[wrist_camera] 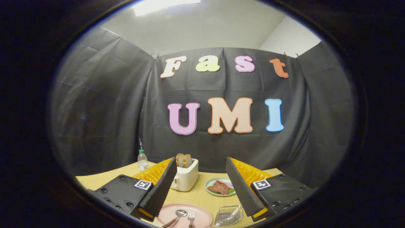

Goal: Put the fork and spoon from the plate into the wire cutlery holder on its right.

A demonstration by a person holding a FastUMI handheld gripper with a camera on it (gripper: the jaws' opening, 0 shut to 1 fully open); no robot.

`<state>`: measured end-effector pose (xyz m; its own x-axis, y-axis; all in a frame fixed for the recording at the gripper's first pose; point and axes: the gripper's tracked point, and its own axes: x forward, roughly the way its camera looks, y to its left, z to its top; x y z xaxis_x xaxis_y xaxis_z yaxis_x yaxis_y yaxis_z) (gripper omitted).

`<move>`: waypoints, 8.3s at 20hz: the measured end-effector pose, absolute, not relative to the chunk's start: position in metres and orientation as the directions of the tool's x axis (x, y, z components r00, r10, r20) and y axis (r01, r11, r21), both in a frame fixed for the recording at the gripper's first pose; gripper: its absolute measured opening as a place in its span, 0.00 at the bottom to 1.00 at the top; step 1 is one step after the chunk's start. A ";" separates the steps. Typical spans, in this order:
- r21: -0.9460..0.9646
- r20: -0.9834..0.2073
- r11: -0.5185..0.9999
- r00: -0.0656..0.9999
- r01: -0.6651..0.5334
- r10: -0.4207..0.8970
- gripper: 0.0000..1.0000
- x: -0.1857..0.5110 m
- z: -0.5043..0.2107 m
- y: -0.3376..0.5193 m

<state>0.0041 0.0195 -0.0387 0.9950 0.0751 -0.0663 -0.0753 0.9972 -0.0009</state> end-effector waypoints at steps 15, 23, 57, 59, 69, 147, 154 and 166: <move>-0.041 -0.346 0.980 0.923 -0.193 0.167 1.00 -0.008 -0.145 0.036; -0.061 -0.483 0.965 0.853 -0.257 0.196 1.00 -0.027 -0.206 0.040; -0.081 -0.835 0.952 0.541 -0.295 0.097 0.33 -0.074 -0.365 0.040; -0.081 -0.836 0.952 0.540 -0.295 0.096 0.28 -0.073 -0.367 0.041; -0.083 -0.844 0.949 0.528 -0.304 0.095 0.07 -0.075 -0.365 0.037; 0.017 -0.725 0.964 0.661 -0.266 0.195 1.00 -0.022 -0.229 0.003; -0.021 -0.639 0.977 0.754 -0.212 0.150 1.00 -0.023 -0.240 0.040; -0.052 -0.675 0.982 0.731 -0.183 0.100 1.00 -0.031 -0.310 0.069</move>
<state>-0.0314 0.0693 -0.3105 0.7312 0.1002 -0.6748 -0.1826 0.9818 -0.0520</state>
